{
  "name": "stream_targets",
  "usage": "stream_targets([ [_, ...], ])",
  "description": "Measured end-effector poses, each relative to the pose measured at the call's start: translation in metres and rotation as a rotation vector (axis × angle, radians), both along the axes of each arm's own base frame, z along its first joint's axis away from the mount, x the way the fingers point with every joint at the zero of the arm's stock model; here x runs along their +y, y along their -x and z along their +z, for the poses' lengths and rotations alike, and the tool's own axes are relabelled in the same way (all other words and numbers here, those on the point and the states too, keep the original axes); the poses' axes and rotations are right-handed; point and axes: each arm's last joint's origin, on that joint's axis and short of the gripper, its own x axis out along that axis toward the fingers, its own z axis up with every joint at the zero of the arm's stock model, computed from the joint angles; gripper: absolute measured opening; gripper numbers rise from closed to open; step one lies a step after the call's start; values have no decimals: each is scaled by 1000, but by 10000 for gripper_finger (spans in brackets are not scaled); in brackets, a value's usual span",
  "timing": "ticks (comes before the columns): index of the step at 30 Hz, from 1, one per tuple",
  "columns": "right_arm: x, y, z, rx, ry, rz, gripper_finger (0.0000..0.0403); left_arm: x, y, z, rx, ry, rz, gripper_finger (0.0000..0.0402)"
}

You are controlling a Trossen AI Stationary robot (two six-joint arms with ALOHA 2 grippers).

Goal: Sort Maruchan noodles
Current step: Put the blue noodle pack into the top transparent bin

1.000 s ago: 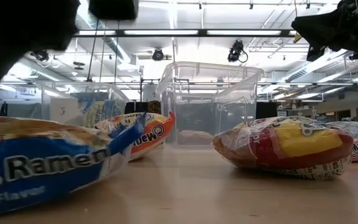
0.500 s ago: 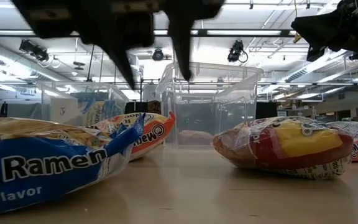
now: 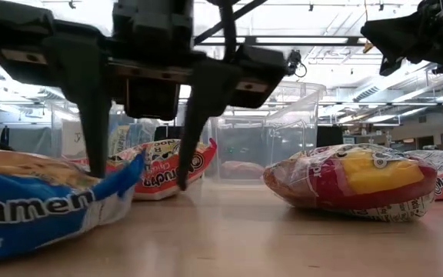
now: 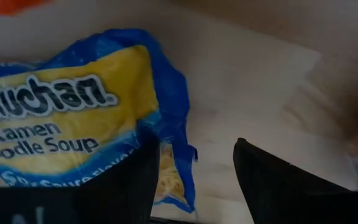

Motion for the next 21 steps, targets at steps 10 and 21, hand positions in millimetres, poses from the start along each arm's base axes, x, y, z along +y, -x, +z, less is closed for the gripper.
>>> stream_targets([
  [10,0,0,0,-2,0,-1,64,-5,12,-4,141,59,-20,183],
  [21,0,0,0,-1,0,-1,64,-3,25,-11,316,49,-23,186],
])
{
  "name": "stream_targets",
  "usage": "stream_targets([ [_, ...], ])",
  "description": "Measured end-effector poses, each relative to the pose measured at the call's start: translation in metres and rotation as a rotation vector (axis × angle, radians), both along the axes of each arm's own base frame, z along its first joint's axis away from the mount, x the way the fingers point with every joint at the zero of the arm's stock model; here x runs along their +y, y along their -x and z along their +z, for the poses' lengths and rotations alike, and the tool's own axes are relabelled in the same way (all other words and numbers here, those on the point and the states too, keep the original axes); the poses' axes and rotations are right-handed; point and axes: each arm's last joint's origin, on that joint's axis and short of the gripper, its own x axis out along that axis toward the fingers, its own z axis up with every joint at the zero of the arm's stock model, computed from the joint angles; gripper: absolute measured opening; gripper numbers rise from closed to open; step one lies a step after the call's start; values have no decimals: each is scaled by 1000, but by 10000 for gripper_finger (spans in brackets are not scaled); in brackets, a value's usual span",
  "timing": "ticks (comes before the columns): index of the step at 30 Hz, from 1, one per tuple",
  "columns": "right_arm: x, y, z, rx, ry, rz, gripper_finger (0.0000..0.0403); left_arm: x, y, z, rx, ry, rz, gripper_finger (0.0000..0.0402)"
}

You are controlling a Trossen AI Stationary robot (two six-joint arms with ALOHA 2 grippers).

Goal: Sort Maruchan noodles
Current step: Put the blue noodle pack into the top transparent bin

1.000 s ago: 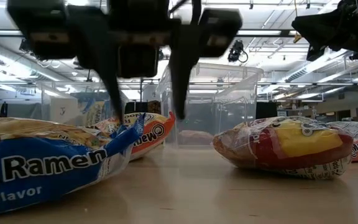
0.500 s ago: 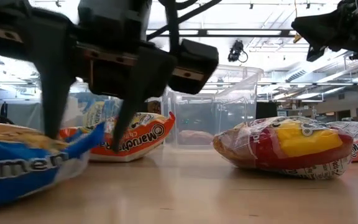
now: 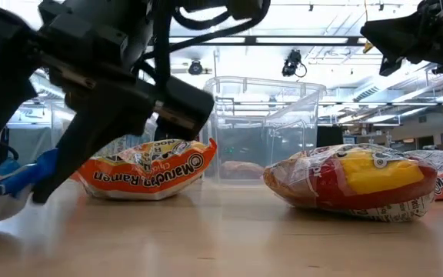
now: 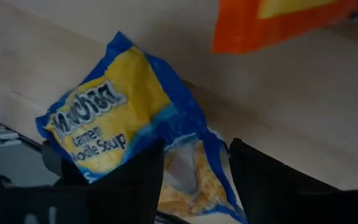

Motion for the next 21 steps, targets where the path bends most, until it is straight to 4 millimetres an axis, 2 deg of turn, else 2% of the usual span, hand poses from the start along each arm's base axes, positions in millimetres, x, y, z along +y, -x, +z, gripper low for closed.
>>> stream_targets([
  [4,0,0,0,-1,0,0,64,-7,-2,-9,-8,34,-8,175],
  [9,0,0,0,-1,0,-1,64,-11,-1,-9,-13,-8,8,149],
  [13,0,0,0,-1,0,-1,64,-12,0,-9,-22,-16,-10,99],
  [17,0,0,0,-1,0,-1,64,-11,1,-7,-37,-45,-18,26],
  [21,0,0,0,0,0,0,64,-8,2,4,-103,-135,-19,9],
])
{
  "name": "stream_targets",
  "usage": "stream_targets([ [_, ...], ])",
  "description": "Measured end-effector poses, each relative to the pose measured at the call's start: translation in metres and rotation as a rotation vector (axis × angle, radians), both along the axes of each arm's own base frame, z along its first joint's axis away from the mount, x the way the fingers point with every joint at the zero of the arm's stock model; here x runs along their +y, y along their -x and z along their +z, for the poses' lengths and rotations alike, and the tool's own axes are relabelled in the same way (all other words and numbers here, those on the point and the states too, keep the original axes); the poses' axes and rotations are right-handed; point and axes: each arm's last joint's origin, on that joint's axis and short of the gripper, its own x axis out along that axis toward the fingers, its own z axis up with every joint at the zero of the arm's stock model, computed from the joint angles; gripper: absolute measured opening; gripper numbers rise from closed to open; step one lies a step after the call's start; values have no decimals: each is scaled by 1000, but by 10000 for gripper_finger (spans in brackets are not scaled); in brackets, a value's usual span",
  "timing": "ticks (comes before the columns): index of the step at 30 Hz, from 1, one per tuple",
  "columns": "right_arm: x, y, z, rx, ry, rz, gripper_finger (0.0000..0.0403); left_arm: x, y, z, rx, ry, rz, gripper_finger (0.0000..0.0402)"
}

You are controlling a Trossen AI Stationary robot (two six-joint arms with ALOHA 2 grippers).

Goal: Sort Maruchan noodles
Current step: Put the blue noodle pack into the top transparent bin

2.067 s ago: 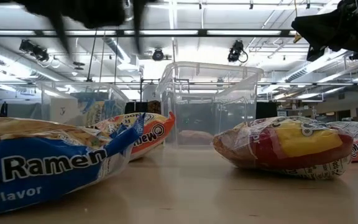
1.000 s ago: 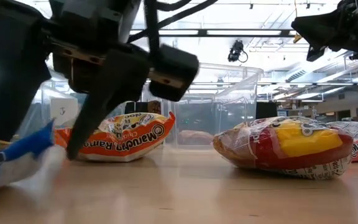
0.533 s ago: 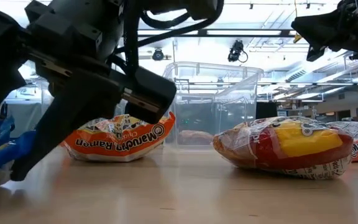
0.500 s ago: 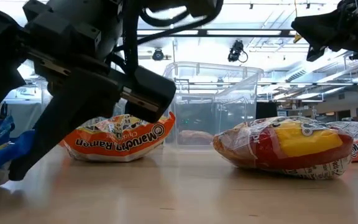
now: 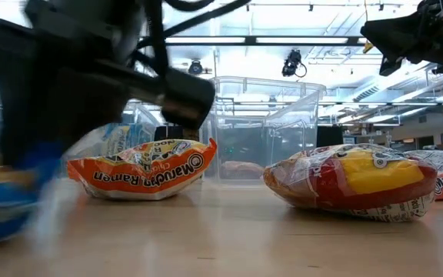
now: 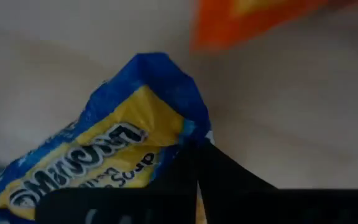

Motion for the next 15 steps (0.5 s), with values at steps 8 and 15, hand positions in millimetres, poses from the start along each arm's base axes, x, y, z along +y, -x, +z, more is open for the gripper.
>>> stream_targets([
  [8,0,0,0,0,0,0,64,12,11,55,-181,-127,-6,3],
  [15,0,0,0,0,0,0,64,31,38,116,-323,-250,-6,2],
])
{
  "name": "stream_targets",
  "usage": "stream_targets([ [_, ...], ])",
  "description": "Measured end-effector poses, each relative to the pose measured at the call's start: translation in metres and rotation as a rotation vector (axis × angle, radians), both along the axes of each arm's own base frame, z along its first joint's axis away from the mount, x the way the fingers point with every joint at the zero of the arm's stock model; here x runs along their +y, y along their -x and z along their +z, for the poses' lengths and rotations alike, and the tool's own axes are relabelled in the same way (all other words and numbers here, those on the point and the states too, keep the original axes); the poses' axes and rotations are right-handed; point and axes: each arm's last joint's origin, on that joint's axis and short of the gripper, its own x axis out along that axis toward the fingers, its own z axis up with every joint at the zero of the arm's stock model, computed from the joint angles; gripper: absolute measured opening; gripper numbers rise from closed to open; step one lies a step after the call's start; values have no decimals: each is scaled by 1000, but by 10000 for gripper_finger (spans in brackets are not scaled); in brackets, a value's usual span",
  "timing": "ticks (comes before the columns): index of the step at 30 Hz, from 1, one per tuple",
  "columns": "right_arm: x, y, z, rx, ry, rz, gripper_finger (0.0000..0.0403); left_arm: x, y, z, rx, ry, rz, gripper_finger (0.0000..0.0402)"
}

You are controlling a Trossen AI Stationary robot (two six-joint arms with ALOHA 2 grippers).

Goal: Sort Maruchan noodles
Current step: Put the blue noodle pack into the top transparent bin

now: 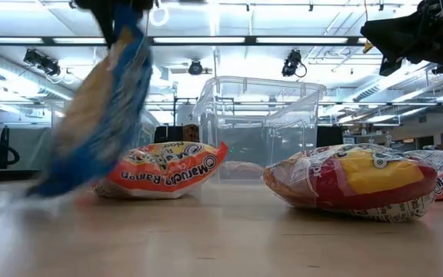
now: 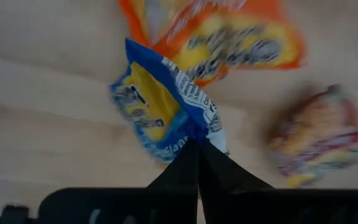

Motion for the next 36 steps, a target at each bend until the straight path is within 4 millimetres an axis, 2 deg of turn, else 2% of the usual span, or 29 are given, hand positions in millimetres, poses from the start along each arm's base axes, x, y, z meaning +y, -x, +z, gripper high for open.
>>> stream_targets([
  [8,0,0,0,0,0,0,64,35,48,73,-194,-148,21,1],
  [13,0,0,0,0,0,0,64,68,79,111,-319,-257,84,1],
  [19,0,0,0,0,0,0,64,120,114,144,-417,-456,221,1],
  [23,0,0,0,0,0,0,64,155,129,153,-379,-549,287,1],
  [27,0,0,0,0,0,0,64,182,134,154,-307,-611,328,1],
  [36,0,0,0,0,0,0,64,225,139,140,-138,-529,580,1],
])
